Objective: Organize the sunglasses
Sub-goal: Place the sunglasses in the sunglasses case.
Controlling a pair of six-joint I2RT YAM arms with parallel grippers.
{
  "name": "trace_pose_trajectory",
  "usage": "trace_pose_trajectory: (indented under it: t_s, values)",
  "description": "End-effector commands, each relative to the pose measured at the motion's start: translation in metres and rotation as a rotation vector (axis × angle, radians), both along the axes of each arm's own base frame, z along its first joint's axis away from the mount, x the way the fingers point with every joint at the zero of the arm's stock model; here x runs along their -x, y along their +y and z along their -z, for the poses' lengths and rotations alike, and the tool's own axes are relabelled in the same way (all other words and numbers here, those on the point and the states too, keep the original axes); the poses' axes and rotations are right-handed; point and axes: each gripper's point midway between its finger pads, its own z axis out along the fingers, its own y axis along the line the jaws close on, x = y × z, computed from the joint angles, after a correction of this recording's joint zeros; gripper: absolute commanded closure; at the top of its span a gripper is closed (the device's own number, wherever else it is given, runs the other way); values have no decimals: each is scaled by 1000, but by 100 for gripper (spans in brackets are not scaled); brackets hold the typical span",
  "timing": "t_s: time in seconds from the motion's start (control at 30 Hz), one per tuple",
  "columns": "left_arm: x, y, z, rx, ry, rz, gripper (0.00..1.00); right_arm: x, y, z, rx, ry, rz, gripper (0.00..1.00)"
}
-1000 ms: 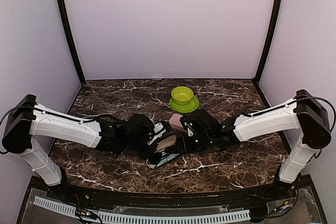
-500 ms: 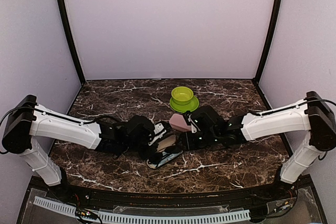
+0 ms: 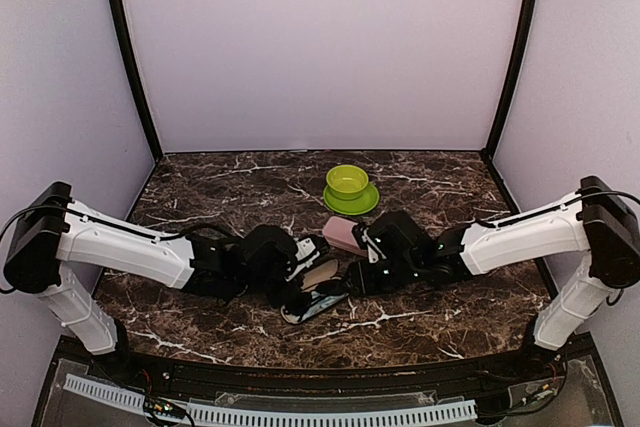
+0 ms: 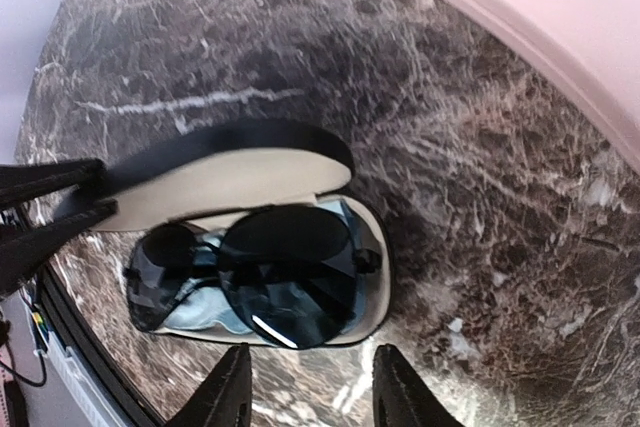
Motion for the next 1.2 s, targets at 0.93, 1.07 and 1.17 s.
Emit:
trace_pose_trajectory:
  t_s: [0.93,1.07,1.17]
  values:
    - [6,-3,5,-34,-32,16,84,-22,-11,21,-24,86,67,77]
    - [6,-4,5,-35,-34,17,84,-23,-12,17,-34,81,80,77]
    - [7,-4,6,-39,-33,17,84,-24,-12,11,-46,71,86,77]
